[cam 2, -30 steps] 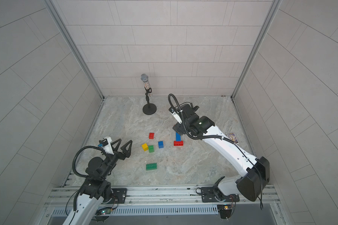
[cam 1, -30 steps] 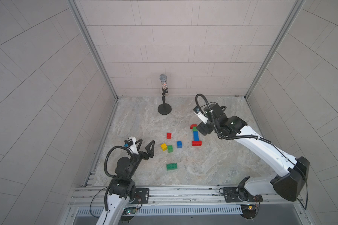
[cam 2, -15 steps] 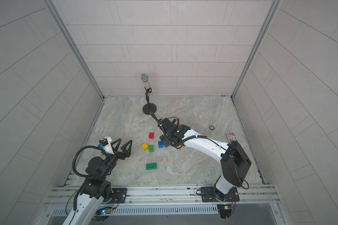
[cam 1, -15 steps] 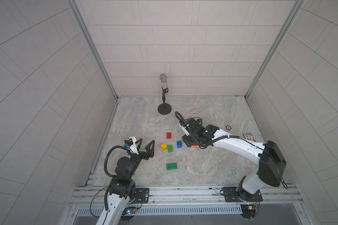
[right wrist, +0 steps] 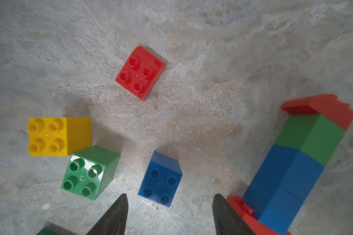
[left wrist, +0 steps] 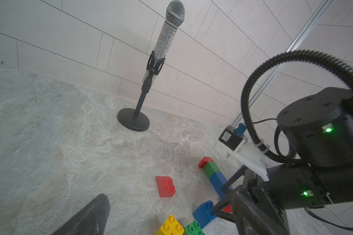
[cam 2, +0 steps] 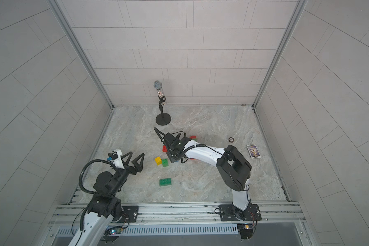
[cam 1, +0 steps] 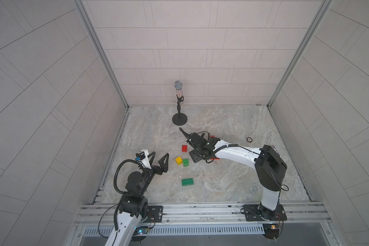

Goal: Assemble the number 1 with lego
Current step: Pick up the lego brick from the center of the board.

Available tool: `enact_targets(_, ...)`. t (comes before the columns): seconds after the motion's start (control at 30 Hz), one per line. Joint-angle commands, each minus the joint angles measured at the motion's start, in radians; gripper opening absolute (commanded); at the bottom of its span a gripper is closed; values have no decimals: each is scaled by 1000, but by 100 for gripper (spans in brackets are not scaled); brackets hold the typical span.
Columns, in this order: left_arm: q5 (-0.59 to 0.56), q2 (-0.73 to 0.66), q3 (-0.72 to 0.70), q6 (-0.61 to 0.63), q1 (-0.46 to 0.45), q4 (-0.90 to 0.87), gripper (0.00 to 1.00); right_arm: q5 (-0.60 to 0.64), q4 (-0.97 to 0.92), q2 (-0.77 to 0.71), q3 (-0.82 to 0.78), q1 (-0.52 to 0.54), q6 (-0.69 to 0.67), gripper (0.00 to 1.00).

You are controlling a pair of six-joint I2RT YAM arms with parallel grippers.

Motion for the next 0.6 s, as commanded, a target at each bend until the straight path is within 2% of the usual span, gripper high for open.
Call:
enact_targets(0.0, -5, 0, -20, -8, 1, 8, 100, 6, -31, 31, 29, 7, 42, 63)
enact_targets(0.2, -6, 0, -20, -8, 2, 7, 100, -14, -11, 72, 33, 7, 47, 53)
enact_targets(0.3, -7, 1, -20, -8, 1, 9, 100, -25, -11, 82, 35, 7, 37, 41)
enact_targets(0.37, -7, 1, -21, -8, 1, 9, 100, -28, -16, 78, 33, 7, 28, 37)
enact_targets(0.5, -7, 1, -21, -8, 2, 9, 100, -58, -36, 42, 28, 7, -16, 18)
enact_targets(0.57, -7, 1, -20, -8, 2, 9, 100, -99, -47, 0, 17, 9, -73, 15)
